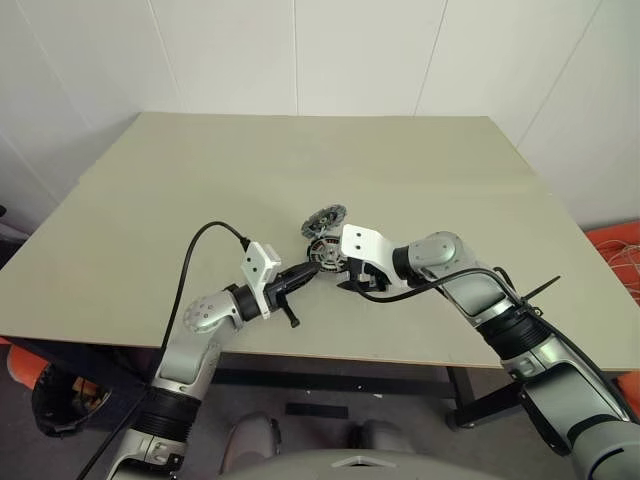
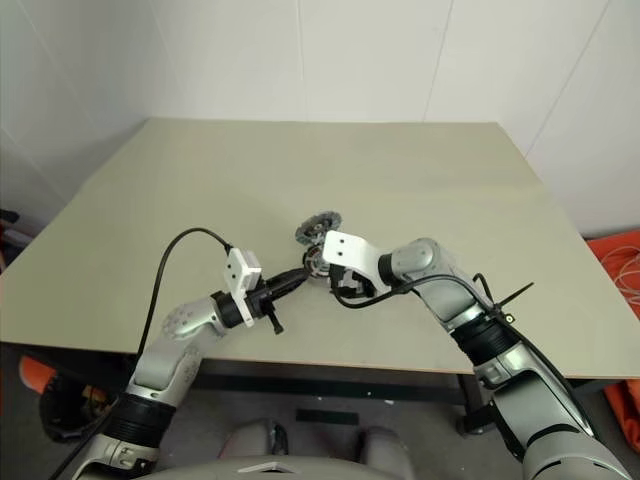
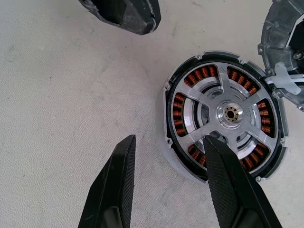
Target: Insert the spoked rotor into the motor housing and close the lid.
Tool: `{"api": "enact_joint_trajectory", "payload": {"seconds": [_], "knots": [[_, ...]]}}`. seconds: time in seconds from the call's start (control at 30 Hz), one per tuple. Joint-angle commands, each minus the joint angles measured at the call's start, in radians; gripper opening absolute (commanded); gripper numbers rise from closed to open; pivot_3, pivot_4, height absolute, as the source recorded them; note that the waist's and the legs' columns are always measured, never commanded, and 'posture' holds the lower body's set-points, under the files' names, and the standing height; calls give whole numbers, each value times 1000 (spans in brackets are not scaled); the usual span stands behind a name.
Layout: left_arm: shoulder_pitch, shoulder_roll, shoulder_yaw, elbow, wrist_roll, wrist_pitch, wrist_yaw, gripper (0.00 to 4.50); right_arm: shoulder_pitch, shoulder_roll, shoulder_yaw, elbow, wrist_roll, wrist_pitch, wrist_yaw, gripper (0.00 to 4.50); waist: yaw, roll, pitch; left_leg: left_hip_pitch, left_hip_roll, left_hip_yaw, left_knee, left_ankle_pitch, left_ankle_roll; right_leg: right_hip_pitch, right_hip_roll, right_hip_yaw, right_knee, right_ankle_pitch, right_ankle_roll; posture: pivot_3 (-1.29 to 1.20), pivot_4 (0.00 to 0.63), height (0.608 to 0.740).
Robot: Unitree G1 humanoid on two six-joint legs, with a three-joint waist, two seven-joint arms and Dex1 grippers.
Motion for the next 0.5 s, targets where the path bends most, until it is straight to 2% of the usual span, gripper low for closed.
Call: {"api": "enact_joint_trajectory", "payload": {"seconds": [0.03, 0.3, 0.4, 0.5], "knots": [[-11, 1, 0, -50, -13, 1, 5, 0, -36, 6, -19, 14, -16, -33, 4, 2528, 0, 0, 0, 0, 0, 0, 0, 0, 0, 0, 0, 0, 0, 0, 0, 0, 0, 740], [-8, -3, 1, -58, -15, 6, 13, 0, -42, 4, -27, 21, -23, -44, 25, 2528, 0, 0, 0, 0, 0, 0, 0, 0, 0, 0, 0, 0, 0, 0, 0, 0, 0, 740], [-9, -5, 1, -57, -16, 7, 15, 0, -41, 1, -33, 11, -20, -39, 33, 1967, 0, 0, 0, 0, 0, 0, 0, 0, 0, 0, 0, 0, 0, 0, 0, 0, 0, 740], [-9, -6, 1, -56, -17, 8, 15, 0, -38, 0, -38, 2, -18, -34, 37, 994, -1, 0, 0, 0, 0, 0, 0, 0, 0, 0, 0, 0, 0, 0, 0, 0, 0, 740]]}}
